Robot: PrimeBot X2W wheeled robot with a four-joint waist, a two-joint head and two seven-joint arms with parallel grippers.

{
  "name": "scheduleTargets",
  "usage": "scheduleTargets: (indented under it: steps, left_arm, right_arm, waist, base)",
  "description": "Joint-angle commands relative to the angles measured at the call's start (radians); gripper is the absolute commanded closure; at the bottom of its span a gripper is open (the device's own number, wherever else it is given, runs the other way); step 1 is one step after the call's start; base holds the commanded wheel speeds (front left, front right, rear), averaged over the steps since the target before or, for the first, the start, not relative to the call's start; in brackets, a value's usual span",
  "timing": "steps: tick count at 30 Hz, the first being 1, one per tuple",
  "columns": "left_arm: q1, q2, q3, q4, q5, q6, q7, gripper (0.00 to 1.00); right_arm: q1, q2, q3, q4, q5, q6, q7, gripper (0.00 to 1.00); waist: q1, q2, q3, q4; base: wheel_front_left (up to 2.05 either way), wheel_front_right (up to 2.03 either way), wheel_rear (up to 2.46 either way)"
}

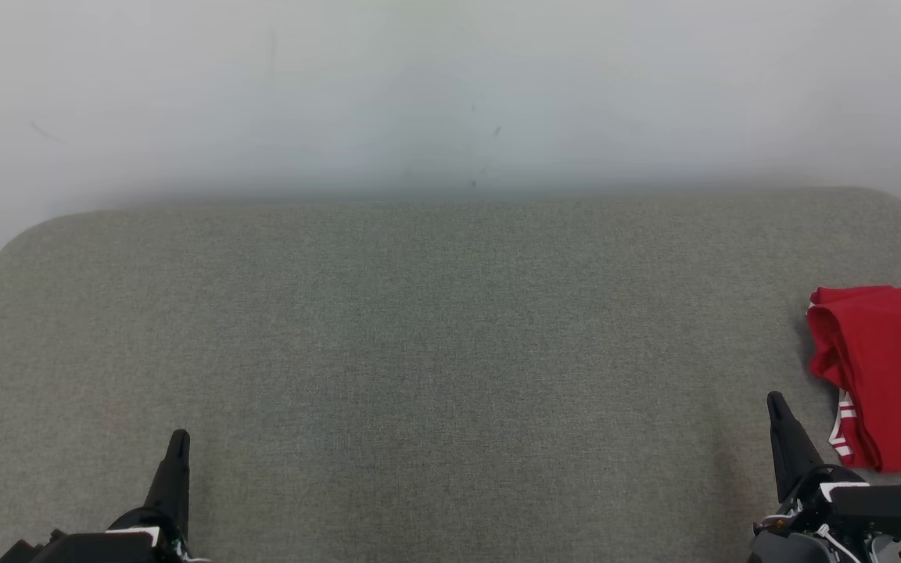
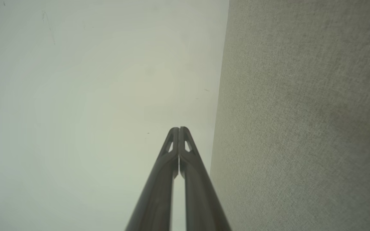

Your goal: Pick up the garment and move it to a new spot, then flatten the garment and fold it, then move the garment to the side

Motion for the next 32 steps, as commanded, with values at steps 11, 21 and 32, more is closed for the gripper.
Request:
scheduleTargets:
  steps: [11,21,32]
  left_arm:
    - [-0.010,0.003,0.003,0.000,-0.004,-0.001,0.000,1.00]
    - [-0.010,0.003,0.003,0.000,-0.005,-0.001,0.000,1.00]
    - [-0.010,0.003,0.002,0.000,-0.005,-0.001,0.000,1.00]
  right_arm:
    - [-0.006,0.002,-0.001,-0.001,0.001,0.001,0.002,1.00]
    - [-0.006,0.002,-0.001,-0.001,0.001,0.001,0.003,1.00]
    - [-0.006,0.002,-0.001,-0.001,0.001,0.001,0.002,1.00]
  waist:
    - [0.0000,0.0000,0.000,0.000]
    - [0.0000,0.0000,0.000,0.000]
    - [0.0000,0.0000,0.000,0.000]
  base:
    - [0.00,0.00,0.00]
    - [0.00,0.00,0.00]
    - [0.00,0.00,0.00]
